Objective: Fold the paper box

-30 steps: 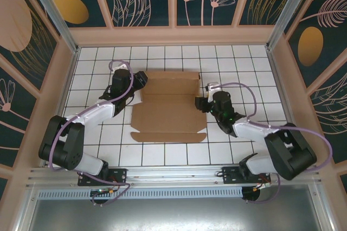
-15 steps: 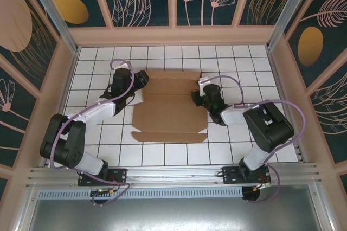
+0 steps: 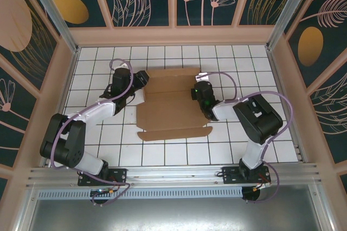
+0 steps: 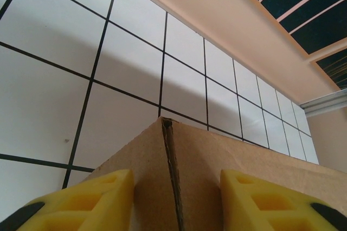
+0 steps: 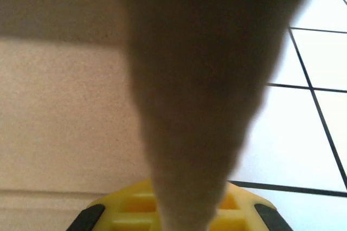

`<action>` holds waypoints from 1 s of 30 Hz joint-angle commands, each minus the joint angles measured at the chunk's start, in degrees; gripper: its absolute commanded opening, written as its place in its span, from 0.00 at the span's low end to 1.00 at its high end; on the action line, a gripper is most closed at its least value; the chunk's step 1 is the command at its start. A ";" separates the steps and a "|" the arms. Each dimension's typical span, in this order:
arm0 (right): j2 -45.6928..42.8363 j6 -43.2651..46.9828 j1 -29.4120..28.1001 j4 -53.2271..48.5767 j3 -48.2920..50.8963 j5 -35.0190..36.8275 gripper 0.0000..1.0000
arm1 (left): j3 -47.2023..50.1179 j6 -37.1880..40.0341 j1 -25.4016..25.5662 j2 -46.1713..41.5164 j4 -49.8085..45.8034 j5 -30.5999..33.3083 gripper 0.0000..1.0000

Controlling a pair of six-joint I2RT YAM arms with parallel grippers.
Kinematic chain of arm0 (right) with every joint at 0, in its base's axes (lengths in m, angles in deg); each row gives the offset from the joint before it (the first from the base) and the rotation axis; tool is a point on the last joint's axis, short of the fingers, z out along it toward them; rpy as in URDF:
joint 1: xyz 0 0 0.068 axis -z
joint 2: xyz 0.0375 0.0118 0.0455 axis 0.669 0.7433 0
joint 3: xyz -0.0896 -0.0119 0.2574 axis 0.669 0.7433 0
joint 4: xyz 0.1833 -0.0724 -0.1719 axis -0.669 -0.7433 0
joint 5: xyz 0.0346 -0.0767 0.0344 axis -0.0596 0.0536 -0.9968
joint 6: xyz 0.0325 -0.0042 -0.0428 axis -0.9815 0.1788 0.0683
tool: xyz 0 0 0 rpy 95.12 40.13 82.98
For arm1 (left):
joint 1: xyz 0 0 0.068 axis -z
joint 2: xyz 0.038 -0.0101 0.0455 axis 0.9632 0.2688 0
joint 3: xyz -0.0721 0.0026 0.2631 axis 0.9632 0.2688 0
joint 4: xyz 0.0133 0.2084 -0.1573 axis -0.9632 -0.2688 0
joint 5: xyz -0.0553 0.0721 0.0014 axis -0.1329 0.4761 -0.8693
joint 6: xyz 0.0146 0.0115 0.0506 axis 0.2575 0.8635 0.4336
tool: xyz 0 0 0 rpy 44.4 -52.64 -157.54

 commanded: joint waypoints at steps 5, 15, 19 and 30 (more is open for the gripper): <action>5.79 -7.09 -4.21 -5.64 -5.22 12.81 0.00 | 2.06 -2.61 0.21 2.31 -1.46 -2.84 0.44; -4.54 -4.96 -4.06 3.32 2.90 4.20 0.58 | 2.32 -2.59 0.21 2.48 -2.24 -1.65 0.44; -14.69 -1.29 -3.43 8.82 9.56 -1.68 0.73 | 1.90 -1.50 0.29 2.93 -2.62 -1.37 0.44; -25.46 -3.04 5.92 -8.25 0.86 -19.31 0.27 | 0.95 -0.01 0.30 3.32 -4.26 -0.39 0.44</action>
